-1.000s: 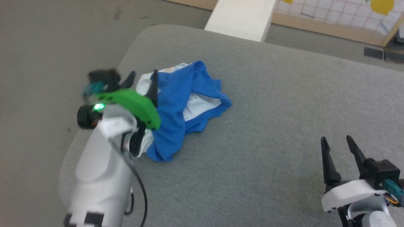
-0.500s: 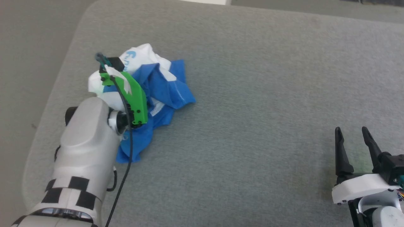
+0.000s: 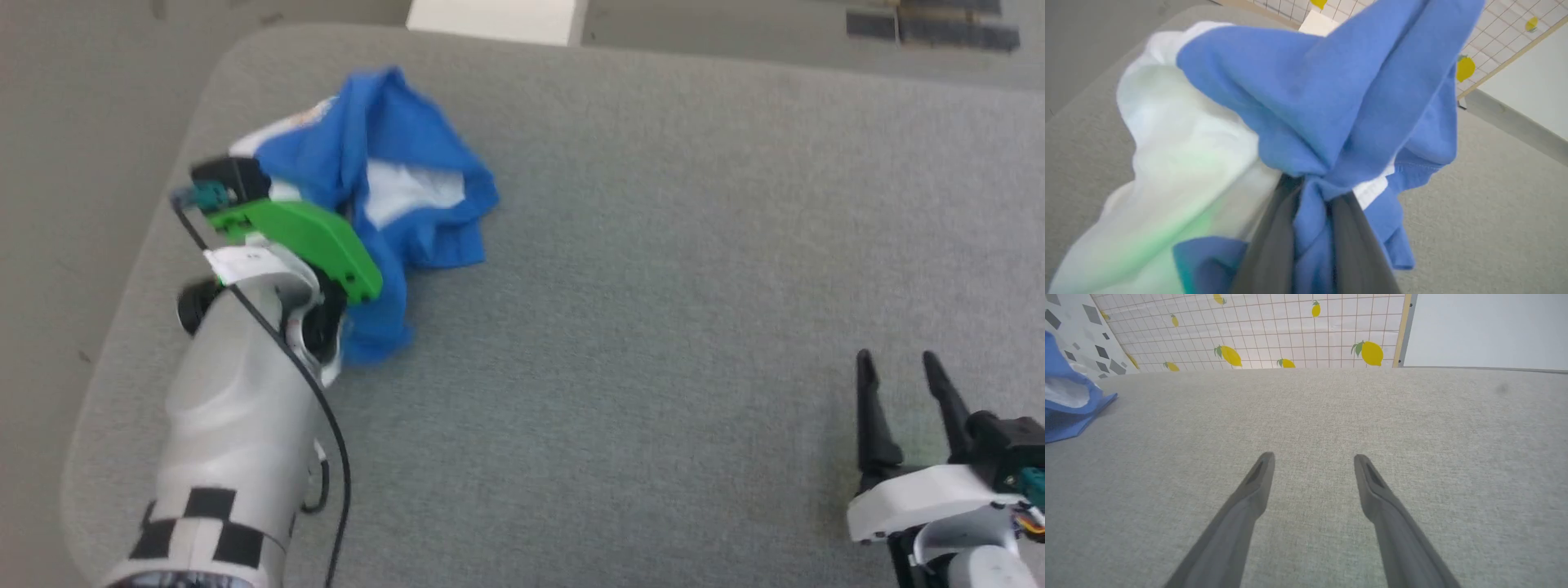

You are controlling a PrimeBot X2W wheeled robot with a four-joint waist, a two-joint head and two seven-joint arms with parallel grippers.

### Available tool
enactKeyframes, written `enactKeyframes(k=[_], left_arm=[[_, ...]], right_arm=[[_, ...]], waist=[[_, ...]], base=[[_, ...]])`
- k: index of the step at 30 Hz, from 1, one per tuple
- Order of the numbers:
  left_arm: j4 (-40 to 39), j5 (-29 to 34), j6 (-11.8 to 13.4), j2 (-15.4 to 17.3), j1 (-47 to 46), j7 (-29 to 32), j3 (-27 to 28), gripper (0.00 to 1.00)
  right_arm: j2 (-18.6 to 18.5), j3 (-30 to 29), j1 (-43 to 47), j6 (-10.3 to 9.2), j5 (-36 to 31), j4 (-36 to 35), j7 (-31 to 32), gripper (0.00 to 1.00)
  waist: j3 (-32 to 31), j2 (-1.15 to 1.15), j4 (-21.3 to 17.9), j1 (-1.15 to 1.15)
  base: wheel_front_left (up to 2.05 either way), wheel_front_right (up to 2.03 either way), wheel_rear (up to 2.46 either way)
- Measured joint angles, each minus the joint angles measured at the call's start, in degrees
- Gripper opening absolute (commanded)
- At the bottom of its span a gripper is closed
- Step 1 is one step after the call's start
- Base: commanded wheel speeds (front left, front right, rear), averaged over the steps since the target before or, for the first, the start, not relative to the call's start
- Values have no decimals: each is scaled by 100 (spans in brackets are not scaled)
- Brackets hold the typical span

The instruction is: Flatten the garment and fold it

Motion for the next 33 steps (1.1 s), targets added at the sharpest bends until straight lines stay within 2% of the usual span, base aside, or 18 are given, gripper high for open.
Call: enactKeyframes(k=[3, 7, 13, 17, 20, 25, 28, 33], left_arm=[[-286, 118, -159, 107, -243, -381, -129, 0], [-711, 286, -330, 252, -809, -538, -321, 0], [-1368, 270, -463, 319, -1486, -465, -645, 0], [-1781, 40, -488, 209, -1655, -227, -944, 0], [-2060, -104, -490, 76, -1687, -25, -1329, 0], [-2329, -456, -495, -163, -1631, 210, -2353, 0], [-2226, -556, -513, -229, -1327, 286, -2955, 0], [-1605, -755, -519, -243, -542, 455, -3802, 0]], right_arm=[[4, 77, 3, 0, 93, 159, -77, 100], [4, 171, 10, 0, 229, 380, -159, 100], [7, 163, 91, 0, 369, 679, -264, 100], [5, 99, 134, 0, 402, 779, -283, 100], [8, -10, 137, 0, 400, 789, -289, 100], [3, -267, 150, 0, 388, 780, -327, 100], [1, -355, 188, 0, 359, 772, -327, 100], [3, -447, 216, 0, 346, 724, -327, 100]], waist=[[-233, 0, 88, 0], [-554, 0, 173, 0], [-1001, 0, 132, -1], [-1192, 0, -85, -1], [-1273, 0, -304, -1], [-1282, 0, -740, -1], [-1252, 1, -1005, -1], [-1149, 0, -1452, -1]], base=[[0, 0, 0], [0, 0, 0], [0, 0, 0], [0, 0, 0], [0, 0, 0], [0, 0, 0], [0, 0, 0], [0, 0, 0]])
